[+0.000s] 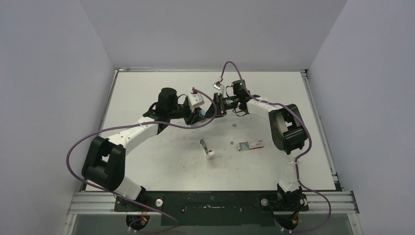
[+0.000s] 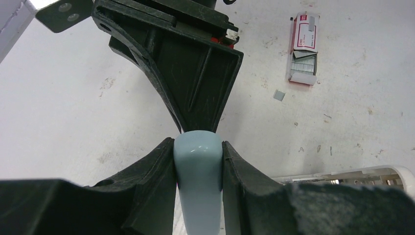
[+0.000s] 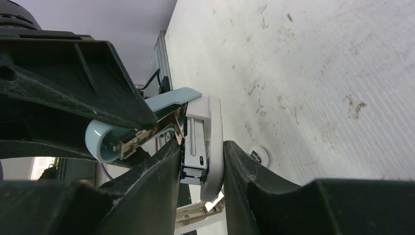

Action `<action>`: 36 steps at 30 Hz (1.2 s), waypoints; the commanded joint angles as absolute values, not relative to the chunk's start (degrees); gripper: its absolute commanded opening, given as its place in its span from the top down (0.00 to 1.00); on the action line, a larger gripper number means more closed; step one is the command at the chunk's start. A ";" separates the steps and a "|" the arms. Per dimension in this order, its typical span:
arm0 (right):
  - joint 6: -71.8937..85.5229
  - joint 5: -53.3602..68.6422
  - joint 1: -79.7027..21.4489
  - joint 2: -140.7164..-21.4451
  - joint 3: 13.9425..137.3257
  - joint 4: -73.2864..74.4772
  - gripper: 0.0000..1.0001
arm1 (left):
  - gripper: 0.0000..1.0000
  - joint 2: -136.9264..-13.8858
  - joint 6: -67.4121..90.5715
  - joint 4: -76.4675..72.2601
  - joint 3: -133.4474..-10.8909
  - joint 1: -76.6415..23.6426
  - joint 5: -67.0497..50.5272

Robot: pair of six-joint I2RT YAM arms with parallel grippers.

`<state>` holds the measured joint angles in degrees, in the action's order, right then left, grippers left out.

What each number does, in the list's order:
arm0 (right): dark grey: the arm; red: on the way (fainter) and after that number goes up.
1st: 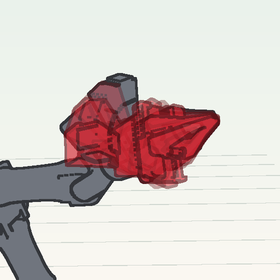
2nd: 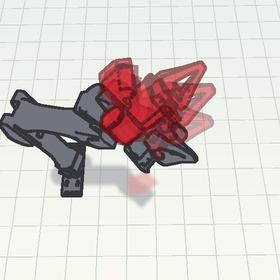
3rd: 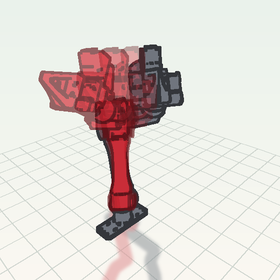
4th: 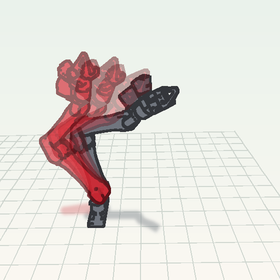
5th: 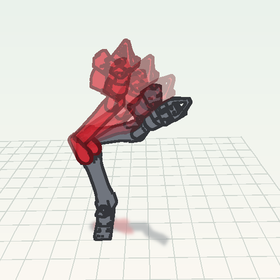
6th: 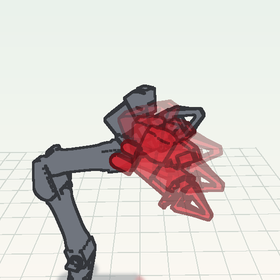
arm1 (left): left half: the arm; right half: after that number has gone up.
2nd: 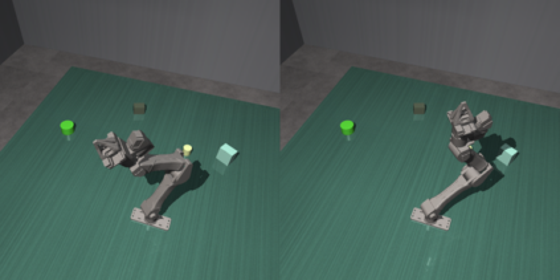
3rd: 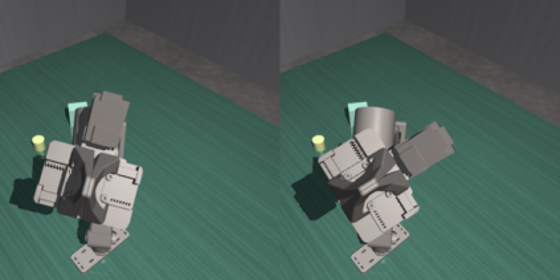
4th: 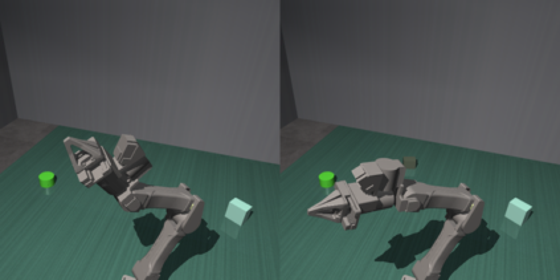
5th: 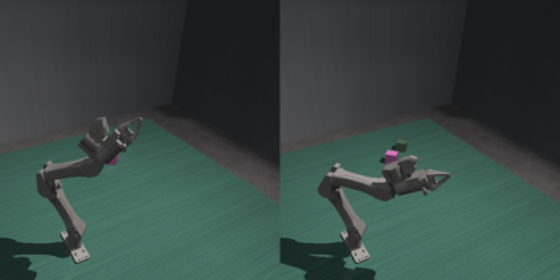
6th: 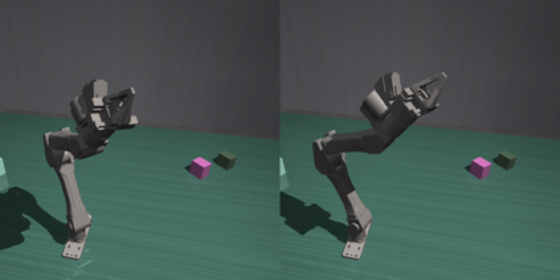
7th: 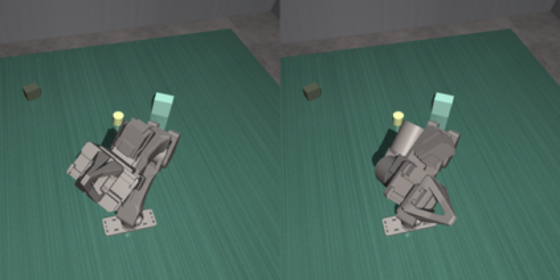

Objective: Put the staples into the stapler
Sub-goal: Open the stapler.

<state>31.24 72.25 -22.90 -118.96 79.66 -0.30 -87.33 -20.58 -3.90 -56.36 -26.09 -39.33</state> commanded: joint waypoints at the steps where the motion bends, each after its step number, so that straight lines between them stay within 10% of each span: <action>1: 23.10 63.79 -18.94 -116.57 82.42 8.44 0.95 | 1.00 -84.30 -18.64 -5.80 -57.54 -25.26 -39.79; 10: 20.36 55.46 -18.91 -112.21 85.03 13.19 0.95 | 1.00 -86.84 -10.25 -2.63 -63.35 -28.30 -30.41; 27: 23.05 30.95 -24.63 -103.67 88.04 15.63 0.95 | 0.66 -100.69 15.18 12.07 -89.91 -33.57 -4.37; 36: 21.82 34.82 -23.94 -104.82 87.44 15.15 0.95 | 0.42 -98.67 16.31 4.59 -86.08 -33.16 -16.11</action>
